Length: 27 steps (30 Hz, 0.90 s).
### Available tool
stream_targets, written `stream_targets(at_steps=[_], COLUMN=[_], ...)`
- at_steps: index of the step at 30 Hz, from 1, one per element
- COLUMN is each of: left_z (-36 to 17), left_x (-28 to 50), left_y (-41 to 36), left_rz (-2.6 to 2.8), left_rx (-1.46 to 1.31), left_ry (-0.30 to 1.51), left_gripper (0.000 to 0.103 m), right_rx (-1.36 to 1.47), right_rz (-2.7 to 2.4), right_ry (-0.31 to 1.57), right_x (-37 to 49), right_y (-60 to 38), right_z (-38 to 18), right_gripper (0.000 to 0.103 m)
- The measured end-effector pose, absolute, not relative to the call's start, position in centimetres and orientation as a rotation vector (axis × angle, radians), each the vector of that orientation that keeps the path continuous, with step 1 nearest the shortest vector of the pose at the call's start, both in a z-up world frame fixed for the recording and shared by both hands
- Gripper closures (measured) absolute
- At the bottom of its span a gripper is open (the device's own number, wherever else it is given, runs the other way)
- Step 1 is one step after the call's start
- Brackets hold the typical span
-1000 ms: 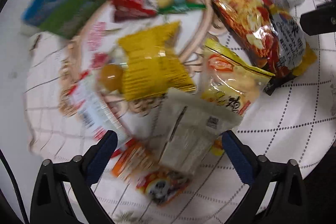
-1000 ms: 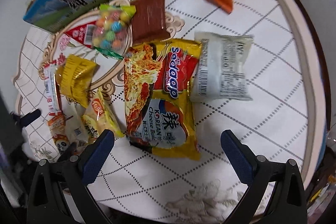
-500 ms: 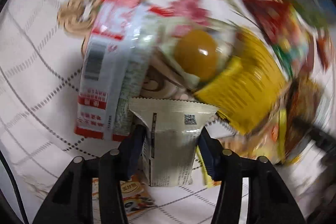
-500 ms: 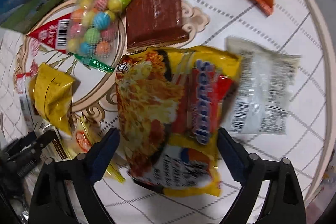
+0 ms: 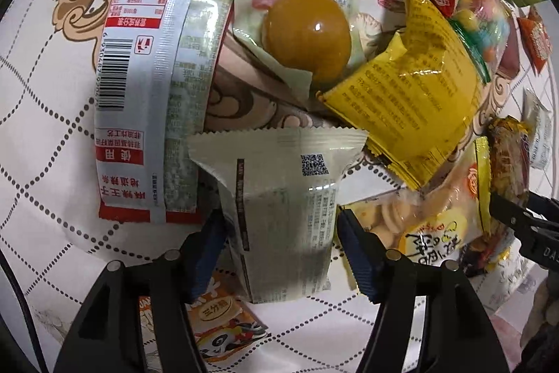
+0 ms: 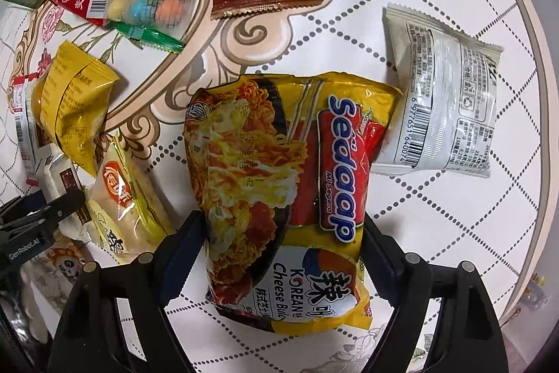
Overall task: Organize snacks
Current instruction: 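Grasp the white bread packet with left tool while right tool grasps the Sedaap noodle pack, then carry both packets into the cardboard box and open both tools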
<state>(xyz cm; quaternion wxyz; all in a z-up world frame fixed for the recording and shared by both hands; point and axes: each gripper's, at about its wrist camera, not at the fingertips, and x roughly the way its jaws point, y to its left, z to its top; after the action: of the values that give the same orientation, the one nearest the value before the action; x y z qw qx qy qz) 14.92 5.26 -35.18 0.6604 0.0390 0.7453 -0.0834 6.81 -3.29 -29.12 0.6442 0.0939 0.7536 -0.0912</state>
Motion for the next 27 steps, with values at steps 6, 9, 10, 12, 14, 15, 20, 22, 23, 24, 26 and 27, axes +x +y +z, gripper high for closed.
stream_targets(at_steps=[6,9,10,12,14,15,20,22,23,24,26,27], left_z=[-34.8,-34.1,-33.8,-33.2,-32.0,-31.5,-26.9,-24.2,-23.0,-21.6,-18.5,-17.3], left_x=[11.4,10.0,9.7,8.8,7.9,7.5,6.4,7.0,7.3,7.8,10.6,13.2], left_y=[4.7,4.9,5.0,4.9,4.9,4.8,4.0,3.0,2.4,1.8,0.2,-0.5], left_rz=[-0.099,-0.068,-0.065,-0.058,-0.057,-0.061,-0.116,-0.158,-0.179,-0.203,-0.248,-0.270], left_rx=[0.064,0.047,0.047,0.040,0.016,0.005,-0.062,-0.089,-0.099,-0.109,-0.128,-0.140], left_ry=[1.626,1.619,1.615,1.603,1.597,1.593,1.545,1.511,1.493,1.475,1.448,1.435], left_gripper=[0.051,0.052,0.052,0.052,0.052,0.052,0.052,0.052,0.052,0.052,0.052,0.052], right_rx=[0.200,0.208,0.220,0.233,0.248,0.259,0.336,0.364,0.371,0.380,0.390,0.393], right_rz=[-0.218,-0.212,-0.207,-0.197,-0.170,-0.157,-0.070,-0.031,-0.013,0.007,0.047,0.065], right_ry=[1.716,1.695,1.686,1.679,1.671,1.666,1.605,1.563,1.544,1.517,1.459,1.431], right_x=[7.5,6.5,6.0,5.2,4.7,4.3,4.0,4.1,4.4,4.8,6.1,6.8], right_y=[-3.7,-3.4,-3.4,-3.7,-4.1,-4.3,-6.5,-7.2,-7.5,-7.8,-8.6,-9.0], right_z=[-30.3,-29.9,-29.3,-28.8,-28.3,-28.1,-24.1,-21.5,-20.4,-19.0,-15.8,-14.4], right_gripper=[0.014,0.015,0.015,0.016,0.016,0.016,0.016,0.016,0.016,0.016,0.016,0.016])
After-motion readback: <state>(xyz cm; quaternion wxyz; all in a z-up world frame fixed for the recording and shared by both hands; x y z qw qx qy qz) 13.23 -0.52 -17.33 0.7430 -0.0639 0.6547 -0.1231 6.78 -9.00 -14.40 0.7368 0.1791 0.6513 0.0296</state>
